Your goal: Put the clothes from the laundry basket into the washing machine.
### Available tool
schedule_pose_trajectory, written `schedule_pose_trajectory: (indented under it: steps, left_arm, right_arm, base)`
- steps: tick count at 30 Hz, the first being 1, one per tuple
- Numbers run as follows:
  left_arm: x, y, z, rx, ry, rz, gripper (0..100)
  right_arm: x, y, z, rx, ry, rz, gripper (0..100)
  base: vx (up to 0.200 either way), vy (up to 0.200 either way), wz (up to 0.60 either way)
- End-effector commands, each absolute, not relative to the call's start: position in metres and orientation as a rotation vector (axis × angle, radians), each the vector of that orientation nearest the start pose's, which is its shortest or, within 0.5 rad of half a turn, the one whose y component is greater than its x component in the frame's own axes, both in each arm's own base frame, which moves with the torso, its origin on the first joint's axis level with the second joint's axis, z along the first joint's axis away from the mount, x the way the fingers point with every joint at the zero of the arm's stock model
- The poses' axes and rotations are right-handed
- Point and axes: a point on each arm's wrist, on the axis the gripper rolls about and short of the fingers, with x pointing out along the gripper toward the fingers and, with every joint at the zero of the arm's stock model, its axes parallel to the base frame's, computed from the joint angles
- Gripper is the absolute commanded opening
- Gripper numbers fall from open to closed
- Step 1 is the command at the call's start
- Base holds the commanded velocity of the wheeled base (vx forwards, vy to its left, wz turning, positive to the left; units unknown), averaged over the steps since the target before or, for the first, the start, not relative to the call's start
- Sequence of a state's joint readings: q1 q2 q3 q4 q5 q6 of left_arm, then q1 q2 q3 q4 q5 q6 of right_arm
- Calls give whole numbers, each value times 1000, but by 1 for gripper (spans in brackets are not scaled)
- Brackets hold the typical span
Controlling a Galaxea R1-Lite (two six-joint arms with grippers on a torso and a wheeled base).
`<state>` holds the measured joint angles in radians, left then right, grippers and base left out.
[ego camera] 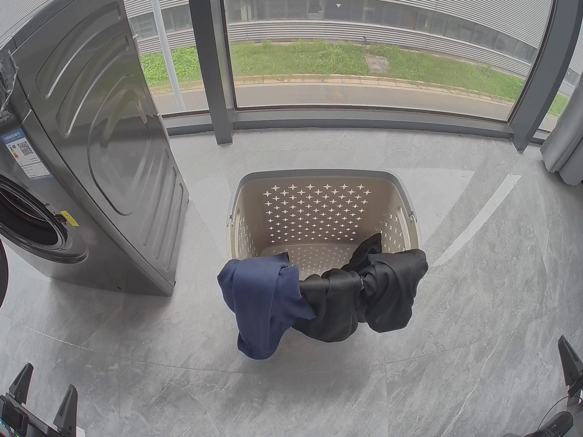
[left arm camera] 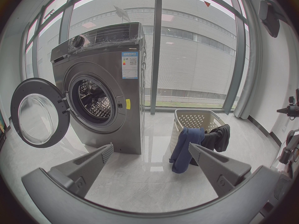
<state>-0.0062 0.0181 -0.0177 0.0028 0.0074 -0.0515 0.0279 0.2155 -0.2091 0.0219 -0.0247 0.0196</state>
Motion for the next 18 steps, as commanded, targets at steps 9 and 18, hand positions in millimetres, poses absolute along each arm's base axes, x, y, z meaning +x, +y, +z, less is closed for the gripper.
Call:
schedule_pose_trajectory:
  steps: [9,18]
  left_arm:
    - [-23,0,76,-52,1,2,100]
    - [-23,0,76,-52,1,2,100]
  right_arm:
    - [73,7,141,213,393,101,100]
    - [114,21,124,84,492,213,100]
  base:
    - [22,0,0]
    - [0,0,0]
